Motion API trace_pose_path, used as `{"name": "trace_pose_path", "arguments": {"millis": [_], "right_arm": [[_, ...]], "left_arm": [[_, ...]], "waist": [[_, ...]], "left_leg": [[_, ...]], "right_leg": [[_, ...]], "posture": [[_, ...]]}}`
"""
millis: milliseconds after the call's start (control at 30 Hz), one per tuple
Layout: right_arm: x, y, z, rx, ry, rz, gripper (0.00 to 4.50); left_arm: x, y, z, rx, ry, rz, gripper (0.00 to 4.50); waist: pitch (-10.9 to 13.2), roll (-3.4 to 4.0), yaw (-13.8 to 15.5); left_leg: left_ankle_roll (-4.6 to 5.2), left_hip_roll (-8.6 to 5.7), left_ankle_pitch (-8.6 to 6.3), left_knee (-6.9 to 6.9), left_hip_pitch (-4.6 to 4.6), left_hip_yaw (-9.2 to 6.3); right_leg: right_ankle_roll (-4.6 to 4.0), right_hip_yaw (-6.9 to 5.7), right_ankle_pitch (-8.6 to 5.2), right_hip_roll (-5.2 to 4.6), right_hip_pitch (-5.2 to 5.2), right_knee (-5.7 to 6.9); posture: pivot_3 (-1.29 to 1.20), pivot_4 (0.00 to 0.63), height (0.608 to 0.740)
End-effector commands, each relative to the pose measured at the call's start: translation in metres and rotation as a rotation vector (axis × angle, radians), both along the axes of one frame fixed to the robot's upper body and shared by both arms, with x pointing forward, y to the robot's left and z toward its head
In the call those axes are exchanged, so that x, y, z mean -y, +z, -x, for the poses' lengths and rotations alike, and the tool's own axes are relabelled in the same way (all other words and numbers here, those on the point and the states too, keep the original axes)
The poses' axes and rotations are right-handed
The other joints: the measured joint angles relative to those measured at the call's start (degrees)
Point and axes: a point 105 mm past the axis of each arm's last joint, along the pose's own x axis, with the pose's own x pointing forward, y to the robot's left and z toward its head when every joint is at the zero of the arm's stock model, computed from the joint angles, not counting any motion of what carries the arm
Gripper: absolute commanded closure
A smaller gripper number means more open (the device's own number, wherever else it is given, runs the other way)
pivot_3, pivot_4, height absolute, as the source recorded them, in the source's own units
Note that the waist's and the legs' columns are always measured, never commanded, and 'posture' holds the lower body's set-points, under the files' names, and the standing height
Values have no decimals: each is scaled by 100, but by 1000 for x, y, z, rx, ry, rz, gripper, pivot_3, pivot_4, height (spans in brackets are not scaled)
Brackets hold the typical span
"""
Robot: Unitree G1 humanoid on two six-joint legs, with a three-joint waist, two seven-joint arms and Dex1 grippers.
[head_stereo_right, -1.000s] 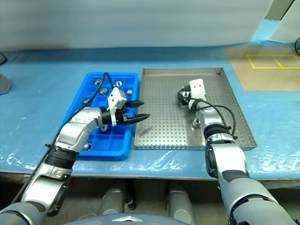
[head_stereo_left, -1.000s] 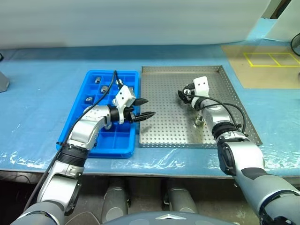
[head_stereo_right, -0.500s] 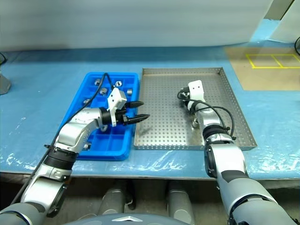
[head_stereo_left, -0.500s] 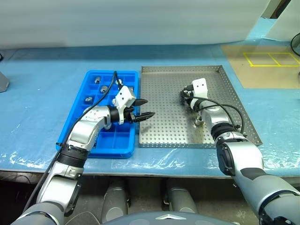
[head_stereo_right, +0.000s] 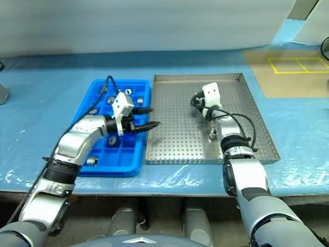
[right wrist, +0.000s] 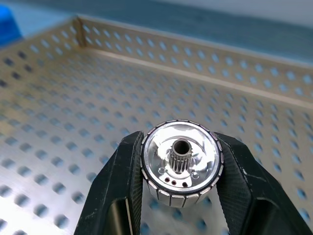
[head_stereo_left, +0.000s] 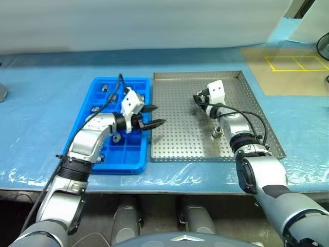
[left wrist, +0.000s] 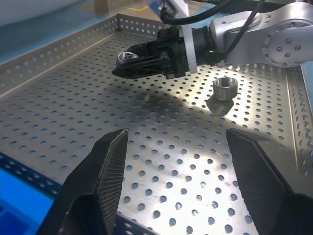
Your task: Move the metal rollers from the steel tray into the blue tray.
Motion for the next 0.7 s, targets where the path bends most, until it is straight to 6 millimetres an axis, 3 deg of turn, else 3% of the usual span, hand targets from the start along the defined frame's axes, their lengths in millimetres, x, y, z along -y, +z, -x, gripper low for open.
{"name": "trace_pose_path", "arguments": {"millis": [33,133,333,533,700], "right_arm": [[-35,29,11,72,208,-24,2858],[-65,37,36,74,428,-22,2858],[-105,50,79,41,751,-29,2858],[-136,53,97,0,927,-30,2858],[-147,39,98,-33,962,-2,2858]], "left_arm": [[-23,21,6,55,24,9,1100],[-43,12,18,38,41,-53,1100],[-75,22,32,62,126,-83,1100],[-101,19,52,42,210,-138,1100],[-105,15,66,36,262,-137,1100]], "waist": [[0,0,18],[0,1,62],[8,2,339],[8,1,541],[9,-1,676]], "left_leg": [[-1,2,1,-5,0,0],[-2,3,0,-16,-1,1],[-9,5,5,-38,-5,1],[-27,0,14,-69,17,1],[-30,-1,16,-84,15,0]], "right_leg": [[-2,0,-1,2,-1,-1],[-7,-2,-5,1,0,-16],[-7,-11,-5,1,-5,-31],[-5,-6,-8,-1,0,-38],[-6,-8,-9,-1,-1,-50]], "posture": [[-130,150,740],[-78,150,740],[38,150,740],[163,150,740],[233,150,740]]}}
